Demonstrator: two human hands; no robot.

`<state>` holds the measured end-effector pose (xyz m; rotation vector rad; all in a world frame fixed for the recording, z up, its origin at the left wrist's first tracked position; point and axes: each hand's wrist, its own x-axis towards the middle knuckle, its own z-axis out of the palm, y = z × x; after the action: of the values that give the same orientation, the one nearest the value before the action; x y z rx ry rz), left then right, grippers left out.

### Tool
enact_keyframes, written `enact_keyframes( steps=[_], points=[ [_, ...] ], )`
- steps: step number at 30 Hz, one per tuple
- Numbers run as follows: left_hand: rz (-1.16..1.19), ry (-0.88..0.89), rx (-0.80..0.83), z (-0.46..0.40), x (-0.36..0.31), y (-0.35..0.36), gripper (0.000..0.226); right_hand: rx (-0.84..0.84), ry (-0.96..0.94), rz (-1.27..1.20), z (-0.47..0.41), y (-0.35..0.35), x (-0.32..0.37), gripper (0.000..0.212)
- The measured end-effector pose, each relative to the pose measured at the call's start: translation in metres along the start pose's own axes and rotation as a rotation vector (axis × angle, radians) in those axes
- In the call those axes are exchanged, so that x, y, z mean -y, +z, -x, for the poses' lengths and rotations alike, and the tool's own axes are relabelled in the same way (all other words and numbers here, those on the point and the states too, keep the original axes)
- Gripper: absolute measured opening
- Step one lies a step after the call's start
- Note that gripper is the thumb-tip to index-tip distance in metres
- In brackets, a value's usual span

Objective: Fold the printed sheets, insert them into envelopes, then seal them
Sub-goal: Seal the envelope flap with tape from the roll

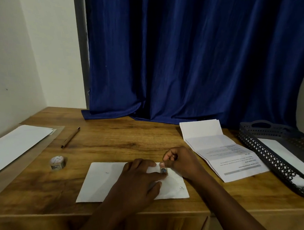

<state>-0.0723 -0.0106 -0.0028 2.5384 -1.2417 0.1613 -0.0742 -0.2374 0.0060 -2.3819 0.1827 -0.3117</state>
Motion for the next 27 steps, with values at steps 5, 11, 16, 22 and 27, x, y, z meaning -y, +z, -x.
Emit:
enact_keyframes(
  steps=[5,11,16,22,27],
  points=[
    [-0.004,0.000,-0.004,0.000,0.000,0.000,0.050,-0.002,0.004,-0.045,0.002,-0.001,-0.002,0.025],
    [-0.008,-0.002,-0.014,0.000,0.001,0.002,0.055,0.005,0.003,-0.036,0.003,0.000,-0.004,0.056],
    [-0.014,0.002,-0.009,-0.001,0.001,0.002,0.057,0.006,0.031,-0.010,-0.001,0.002,0.000,0.038],
    [0.019,0.003,-0.017,0.000,0.000,0.001,0.055,-0.007,-0.018,-0.085,0.005,0.000,-0.004,0.019],
    [0.048,0.006,-0.051,0.000,0.001,0.005,0.049,0.039,-0.069,-0.191,0.015,-0.011,-0.010,0.019]
  ],
)
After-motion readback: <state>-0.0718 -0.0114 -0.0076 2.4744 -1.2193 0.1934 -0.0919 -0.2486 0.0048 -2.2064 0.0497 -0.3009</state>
